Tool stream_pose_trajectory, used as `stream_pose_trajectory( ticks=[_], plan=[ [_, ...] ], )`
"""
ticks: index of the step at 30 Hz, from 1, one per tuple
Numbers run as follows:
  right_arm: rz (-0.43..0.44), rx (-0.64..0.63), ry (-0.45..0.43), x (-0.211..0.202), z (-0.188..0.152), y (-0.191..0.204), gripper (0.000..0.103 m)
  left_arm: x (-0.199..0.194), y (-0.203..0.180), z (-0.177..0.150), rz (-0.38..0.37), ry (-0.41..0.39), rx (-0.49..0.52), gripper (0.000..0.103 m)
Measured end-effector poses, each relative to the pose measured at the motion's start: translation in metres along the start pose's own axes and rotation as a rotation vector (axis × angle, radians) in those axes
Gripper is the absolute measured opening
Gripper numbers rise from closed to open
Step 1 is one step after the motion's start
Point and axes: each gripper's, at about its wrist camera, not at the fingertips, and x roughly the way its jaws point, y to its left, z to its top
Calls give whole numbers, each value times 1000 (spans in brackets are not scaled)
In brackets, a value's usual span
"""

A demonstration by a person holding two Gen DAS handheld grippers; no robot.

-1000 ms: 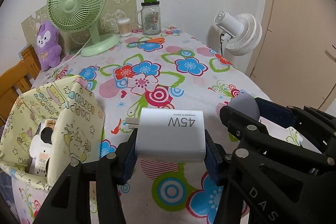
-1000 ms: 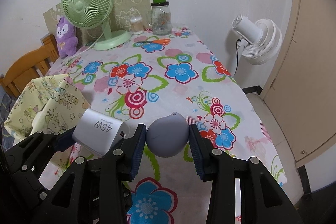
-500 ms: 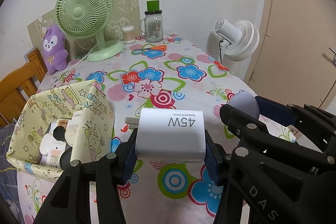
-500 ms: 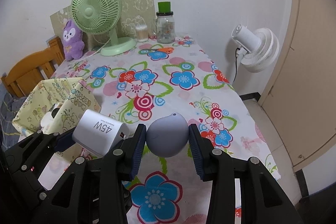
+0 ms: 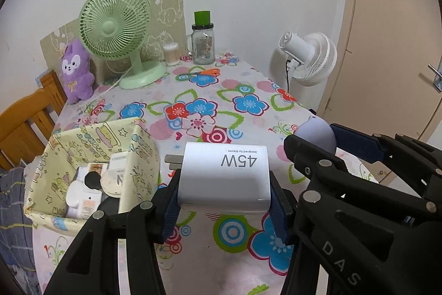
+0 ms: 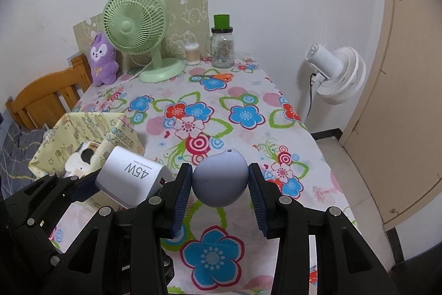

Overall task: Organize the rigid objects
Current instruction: 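Lift the large white charger with the left while the right lifts the puck toward the box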

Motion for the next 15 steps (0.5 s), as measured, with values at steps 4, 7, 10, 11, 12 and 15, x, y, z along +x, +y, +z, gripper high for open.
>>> stream_pose_trajectory(
  ticks=[4,7,10,11,12,15],
  plan=[
    [-6,-13,-4,-4,4,5,44,-4,4,2,-6,4,-6,57],
    [-3,-16,-1,-6,6,9,44,-6,7,3,-8,5,-7,57],
    [2,-23,4,-5,7,13,44,-7,12,3,-13,10,-5,57],
    [2,-27,5,-5,8,16,44,-7,14,3,-10,10,-3,57],
    [4,-30,6,-5,9,18,44,-8,16,4,-6,8,-1,57],
    [13,-34,5,-4,11,24,44,-9,22,5,0,6,2,57]
  ],
)
